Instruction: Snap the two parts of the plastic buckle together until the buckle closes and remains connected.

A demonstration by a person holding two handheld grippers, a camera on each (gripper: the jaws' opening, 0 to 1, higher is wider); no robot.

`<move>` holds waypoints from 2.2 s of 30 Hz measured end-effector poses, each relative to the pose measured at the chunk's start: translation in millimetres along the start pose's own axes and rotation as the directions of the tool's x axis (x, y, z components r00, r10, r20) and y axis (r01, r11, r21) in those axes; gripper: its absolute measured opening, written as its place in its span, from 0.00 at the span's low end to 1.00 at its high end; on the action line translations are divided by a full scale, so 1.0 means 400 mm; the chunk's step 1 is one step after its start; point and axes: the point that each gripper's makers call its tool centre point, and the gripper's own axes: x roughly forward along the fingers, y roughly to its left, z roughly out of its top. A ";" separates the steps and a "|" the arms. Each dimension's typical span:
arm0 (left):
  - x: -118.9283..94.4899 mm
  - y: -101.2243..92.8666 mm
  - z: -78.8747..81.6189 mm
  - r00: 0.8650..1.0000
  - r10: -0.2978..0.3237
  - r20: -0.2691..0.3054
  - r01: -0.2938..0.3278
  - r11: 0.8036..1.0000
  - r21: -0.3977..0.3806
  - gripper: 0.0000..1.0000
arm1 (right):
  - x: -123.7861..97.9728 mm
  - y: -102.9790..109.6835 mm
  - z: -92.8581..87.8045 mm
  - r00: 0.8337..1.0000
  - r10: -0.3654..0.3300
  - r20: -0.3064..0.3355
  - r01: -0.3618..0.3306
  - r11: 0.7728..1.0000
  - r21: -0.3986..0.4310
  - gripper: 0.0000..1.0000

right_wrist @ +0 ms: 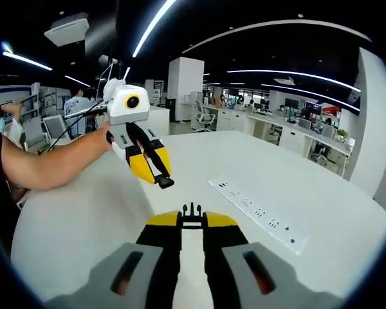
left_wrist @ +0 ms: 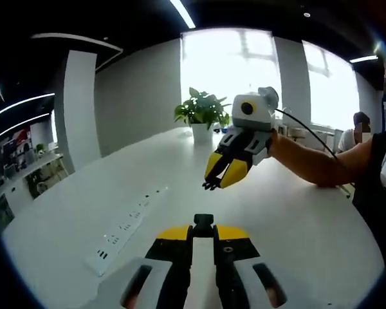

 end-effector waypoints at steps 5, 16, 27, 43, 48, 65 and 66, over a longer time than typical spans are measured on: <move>-0.003 -0.013 -0.004 1.000 -0.009 -0.018 0.009 1.000 -0.003 0.10 | -0.006 0.006 0.005 1.000 -0.001 0.003 0.001 1.000 -0.002 0.11; -0.004 -0.027 0.002 0.999 -0.026 -0.023 0.026 1.000 0.009 0.10 | -0.021 0.032 0.013 1.000 0.003 0.014 -0.003 1.000 -0.003 0.11; 0.002 -0.044 -0.014 0.999 -0.018 -0.042 0.018 1.000 0.007 0.10 | -0.021 0.053 0.005 1.000 -0.002 0.007 0.002 1.000 -0.005 0.11; 0.006 -0.096 -0.034 0.999 -0.033 -0.042 0.033 0.999 -0.005 0.10 | -0.033 0.087 -0.016 1.000 -0.013 -0.005 0.013 1.000 0.001 0.11; 0.013 -0.112 -0.038 0.998 -0.037 -0.043 0.037 0.999 -0.002 0.10 | -0.036 0.097 -0.022 1.000 -0.016 -0.007 0.016 1.000 0.003 0.11; 0.004 -0.135 -0.051 0.998 -0.035 -0.042 0.035 0.999 -0.002 0.10 | -0.045 0.132 -0.047 1.000 -0.020 -0.014 0.020 1.000 0.019 0.11; 0.003 -0.137 -0.052 0.998 -0.035 -0.043 0.035 0.999 -0.002 0.10 | -0.046 0.138 -0.050 1.000 -0.016 -0.012 0.016 1.000 0.020 0.11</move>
